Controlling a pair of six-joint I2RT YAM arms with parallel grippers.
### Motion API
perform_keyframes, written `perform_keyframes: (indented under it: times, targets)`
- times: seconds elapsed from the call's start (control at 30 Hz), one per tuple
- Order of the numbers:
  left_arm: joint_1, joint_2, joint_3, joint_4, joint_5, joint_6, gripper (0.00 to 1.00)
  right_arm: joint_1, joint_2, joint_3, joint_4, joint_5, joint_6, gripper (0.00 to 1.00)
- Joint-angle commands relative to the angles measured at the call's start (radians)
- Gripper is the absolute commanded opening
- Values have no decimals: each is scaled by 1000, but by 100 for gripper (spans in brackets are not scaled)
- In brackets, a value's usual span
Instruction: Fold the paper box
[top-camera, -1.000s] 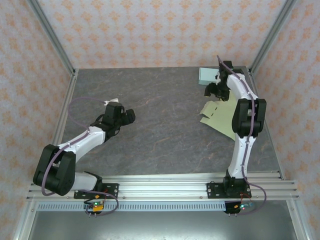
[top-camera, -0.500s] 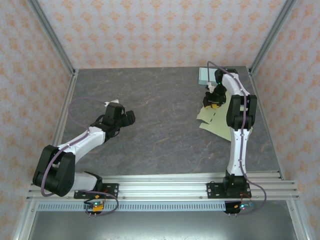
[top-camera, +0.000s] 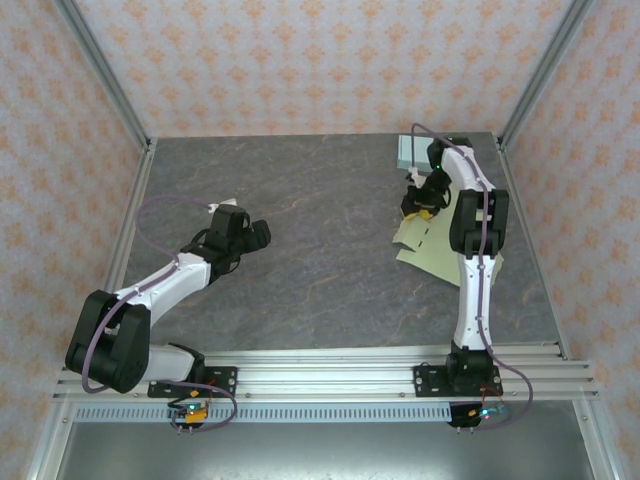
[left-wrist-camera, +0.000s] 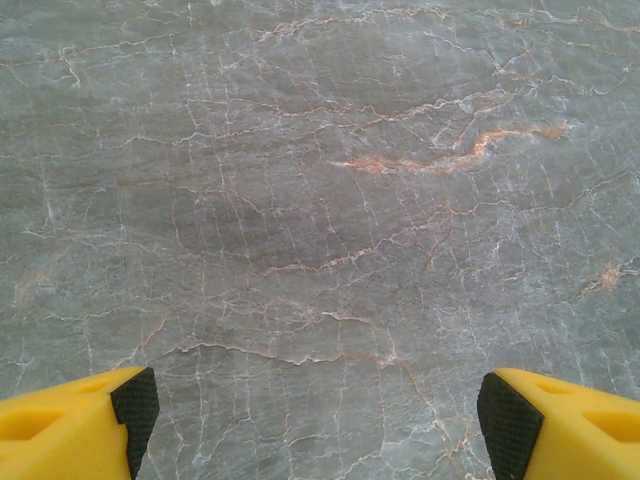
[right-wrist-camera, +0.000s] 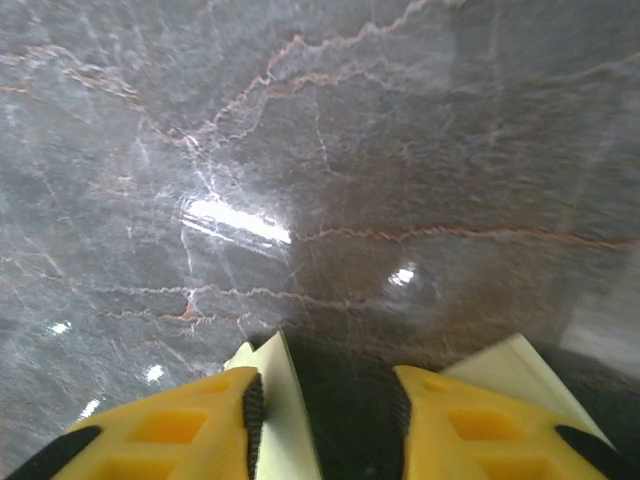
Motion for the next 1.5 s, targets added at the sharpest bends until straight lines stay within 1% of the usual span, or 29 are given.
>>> perform_keyframes:
  times: [0.0,0.07,0.17,0.23,0.33,0.4,0.53,0.6,0.67,0.7,0.77,0.8,0.83,0.9,1.03,1.1,1.17,1.23,1.3,1.33,1.37,1.47]
  targets:
    - [-7,8,52,-38,-8,-10,86,-3,51,30,-63,-52,-28,32]
    - [-7,8,46,-27,-4,-12,86,-3,64,38,-75,-72,-30,21]
    - [-7,13,66,-51,-16,-5,86,-5,62,44,-93,-169,-44,6]
    - [-7,7,74,-60,-18,1,86,-5,48,48,-100,-231,-44,0]
    - [-7,-7,75,-51,-24,17,86,-5,-2,39,-81,-339,-29,0]
    - [-7,-7,92,-69,-27,29,86,-3,-49,12,-32,-412,11,0]
    - [-7,-26,112,-71,24,44,86,36,-152,-32,89,-547,95,0]
    - [-5,-29,136,-70,88,68,86,73,-198,-41,145,-573,131,0]
    - [-6,-32,153,-34,215,107,85,110,-233,-39,209,-622,180,0]
    - [-6,-39,146,24,294,113,85,125,-253,-65,287,-694,238,0]
    - [-6,-53,116,157,446,98,85,151,-279,-90,387,-784,307,0]
    - [-6,-53,111,208,512,91,85,167,-282,-91,399,-811,321,0]
    - [-5,-47,120,224,561,88,85,190,-281,-63,352,-783,277,0]
    - [-6,-28,162,198,629,86,85,234,-276,-17,293,-737,222,0]
    - [-9,19,222,159,786,96,85,290,-287,-20,306,-813,212,0]
    - [-9,41,248,112,816,98,84,316,-305,-34,340,-824,223,0]
    - [-10,56,254,122,856,71,82,338,-312,-36,379,-844,251,0]
    - [-21,66,239,175,912,51,80,358,-303,-8,362,-848,243,0]
    - [-39,69,241,144,923,99,77,372,-297,14,342,-852,224,0]
    - [-44,72,248,118,921,118,73,379,-296,21,342,-858,227,0]
    - [-47,76,253,109,919,118,68,385,-296,29,339,-870,222,0]
    - [-47,84,250,142,901,69,44,404,-299,54,327,-883,204,0]
